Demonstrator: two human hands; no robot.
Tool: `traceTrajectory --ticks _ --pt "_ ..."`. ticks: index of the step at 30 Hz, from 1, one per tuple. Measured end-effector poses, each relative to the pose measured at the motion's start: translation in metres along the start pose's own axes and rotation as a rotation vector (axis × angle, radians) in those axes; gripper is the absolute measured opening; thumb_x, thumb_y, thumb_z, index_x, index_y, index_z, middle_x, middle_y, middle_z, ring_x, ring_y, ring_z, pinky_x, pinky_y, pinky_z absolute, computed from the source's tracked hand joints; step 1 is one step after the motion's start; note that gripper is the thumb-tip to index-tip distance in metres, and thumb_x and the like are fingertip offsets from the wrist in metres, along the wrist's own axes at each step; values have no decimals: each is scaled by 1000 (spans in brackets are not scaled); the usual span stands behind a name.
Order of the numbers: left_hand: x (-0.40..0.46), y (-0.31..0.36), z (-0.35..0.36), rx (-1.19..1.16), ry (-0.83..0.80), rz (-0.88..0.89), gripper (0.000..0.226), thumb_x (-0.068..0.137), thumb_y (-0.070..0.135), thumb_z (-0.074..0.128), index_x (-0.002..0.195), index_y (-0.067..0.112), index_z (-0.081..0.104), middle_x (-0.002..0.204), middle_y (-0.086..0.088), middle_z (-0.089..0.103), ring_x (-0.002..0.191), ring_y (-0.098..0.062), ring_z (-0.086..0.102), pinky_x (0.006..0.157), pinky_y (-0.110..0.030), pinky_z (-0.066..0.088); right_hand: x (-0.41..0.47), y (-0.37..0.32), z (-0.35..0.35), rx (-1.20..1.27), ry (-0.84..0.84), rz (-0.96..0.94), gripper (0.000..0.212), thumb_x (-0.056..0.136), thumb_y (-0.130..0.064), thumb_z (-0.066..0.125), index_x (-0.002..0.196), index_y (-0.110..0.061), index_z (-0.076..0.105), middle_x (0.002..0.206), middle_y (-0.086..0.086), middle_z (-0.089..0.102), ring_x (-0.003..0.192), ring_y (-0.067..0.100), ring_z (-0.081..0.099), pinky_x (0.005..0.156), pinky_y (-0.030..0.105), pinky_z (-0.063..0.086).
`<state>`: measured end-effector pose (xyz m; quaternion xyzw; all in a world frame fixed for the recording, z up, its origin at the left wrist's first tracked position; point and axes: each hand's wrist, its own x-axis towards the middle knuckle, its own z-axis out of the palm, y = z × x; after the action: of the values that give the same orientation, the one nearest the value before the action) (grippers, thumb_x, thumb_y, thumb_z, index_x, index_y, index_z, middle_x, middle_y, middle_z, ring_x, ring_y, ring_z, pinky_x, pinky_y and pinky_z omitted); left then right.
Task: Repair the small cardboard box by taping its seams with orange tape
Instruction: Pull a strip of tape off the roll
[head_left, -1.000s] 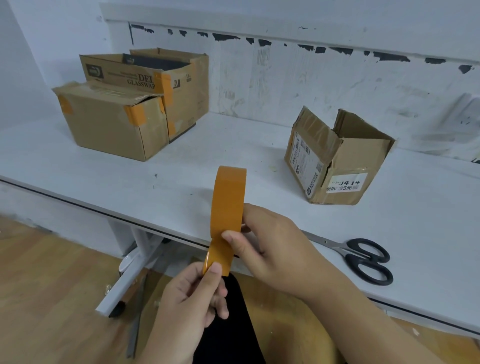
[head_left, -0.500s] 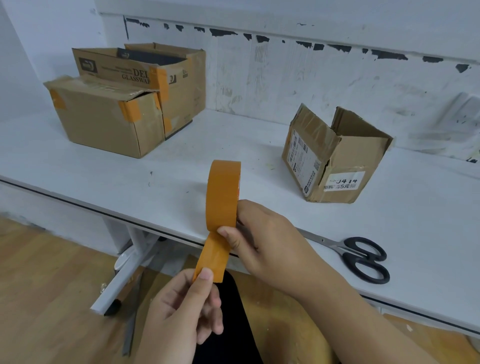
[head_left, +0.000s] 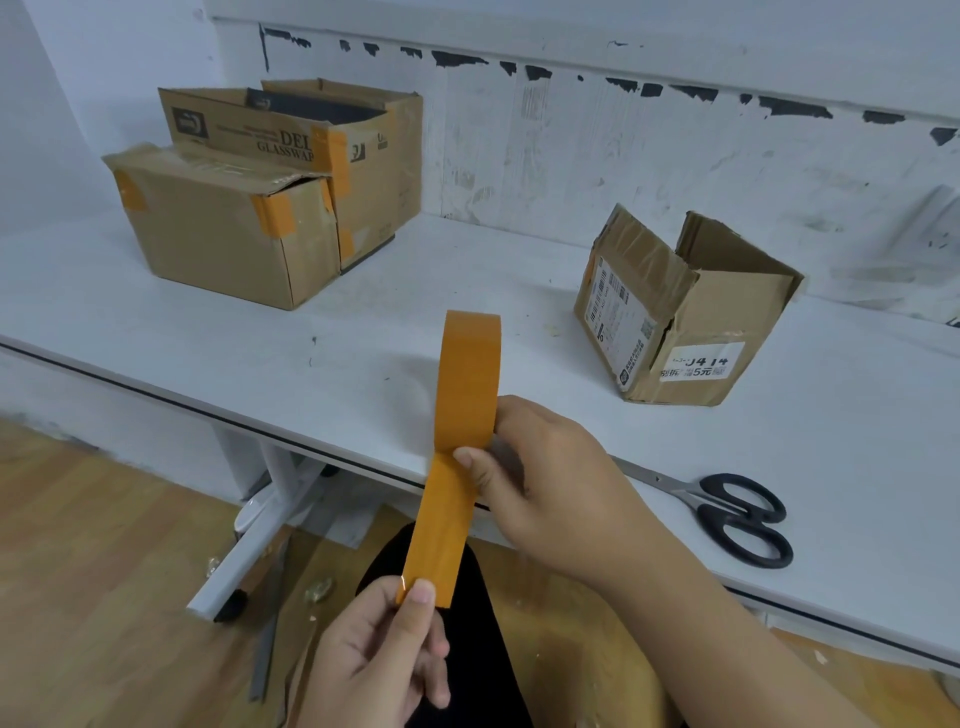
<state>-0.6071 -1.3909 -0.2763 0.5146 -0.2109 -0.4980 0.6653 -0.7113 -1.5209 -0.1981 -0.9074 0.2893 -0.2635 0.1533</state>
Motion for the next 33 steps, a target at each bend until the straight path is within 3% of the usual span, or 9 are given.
traceTrajectory --ticks 4,7,10,19,22,27,33 --pt "17 -13 0 49 7 32 51 73 43 77 66 -2 56 51 -16 49 31 -11 40 34 -16 30 -1 -1 -2 48 -28 7 18 93 -39 52 90 -22 57 80 -11 54 69 7 51 60 24 44" --pt "26 -19 7 30 43 23 37 71 36 64 66 0 57 53 -11 51 34 -13 42 35 -16 32 1 -1 -4 102 -35 28 17 91 -38 55 92 -22 59 82 -9 57 74 9 55 64 30 46" --pt "35 -25 9 78 57 8 35 69 41 64 58 9 58 48 -8 48 37 -14 43 39 -18 32 1 -2 -6 148 -40 40 15 88 -37 55 92 -23 58 83 -9 59 78 11 57 67 33 47" --pt "52 -29 11 117 32 54 36 76 44 64 51 18 59 48 -6 47 44 -17 44 51 -23 40 3 -7 -14 95 -80 27 14 85 -39 52 90 -26 55 86 -11 56 81 10 55 69 32 47" --pt "51 -29 10 114 37 51 38 76 43 64 52 15 57 50 -7 47 44 -16 43 47 -19 39 3 -9 -19 47 -108 23 21 86 -42 55 96 -24 57 93 -10 58 85 10 56 74 33 48" --pt "48 -29 8 138 37 67 38 76 44 65 53 16 57 53 -7 48 46 -16 45 54 -27 39 -1 -10 -24 11 -131 59 34 88 -45 59 117 -28 56 111 -13 60 99 5 55 84 27 48" --pt "46 -29 6 182 39 90 36 81 42 64 57 14 58 52 -8 49 45 -13 45 46 -15 39 -5 -9 -30 18 -106 94 38 85 -47 62 120 -32 56 119 -18 59 106 0 53 89 21 45"
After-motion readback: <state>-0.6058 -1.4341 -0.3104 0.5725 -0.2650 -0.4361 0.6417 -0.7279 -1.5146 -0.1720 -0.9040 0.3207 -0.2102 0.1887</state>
